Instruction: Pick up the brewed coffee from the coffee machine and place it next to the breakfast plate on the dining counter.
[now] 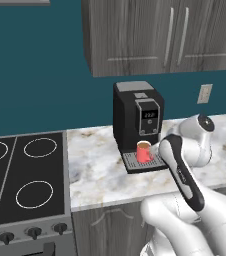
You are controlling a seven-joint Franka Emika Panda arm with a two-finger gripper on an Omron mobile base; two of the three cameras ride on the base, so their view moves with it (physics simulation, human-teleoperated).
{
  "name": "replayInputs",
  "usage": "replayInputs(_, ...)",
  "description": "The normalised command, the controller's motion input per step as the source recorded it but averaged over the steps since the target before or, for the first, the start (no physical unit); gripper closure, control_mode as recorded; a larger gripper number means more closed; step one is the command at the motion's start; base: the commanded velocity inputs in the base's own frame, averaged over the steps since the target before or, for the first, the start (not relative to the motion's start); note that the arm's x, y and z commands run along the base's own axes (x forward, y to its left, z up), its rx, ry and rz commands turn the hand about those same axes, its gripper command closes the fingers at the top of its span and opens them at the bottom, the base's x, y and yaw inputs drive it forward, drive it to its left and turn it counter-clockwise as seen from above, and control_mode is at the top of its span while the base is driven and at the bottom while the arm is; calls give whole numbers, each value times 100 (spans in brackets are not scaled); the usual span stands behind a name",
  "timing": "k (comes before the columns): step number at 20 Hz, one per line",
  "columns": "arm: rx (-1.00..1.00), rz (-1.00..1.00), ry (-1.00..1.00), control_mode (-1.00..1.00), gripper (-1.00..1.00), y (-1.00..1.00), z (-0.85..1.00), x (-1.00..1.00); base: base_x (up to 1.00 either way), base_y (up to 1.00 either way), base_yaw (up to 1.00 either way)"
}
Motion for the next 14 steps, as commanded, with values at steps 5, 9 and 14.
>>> replayInputs(5,1,2,3,-100,-100,-14,-52,13,0,0,0)
replayInputs(9,2,1,4,-100,-100,-22,-54,29,0,0,0)
replayInputs(14,1,3,5,-100,-100,-10,-42,43,0,0,0)
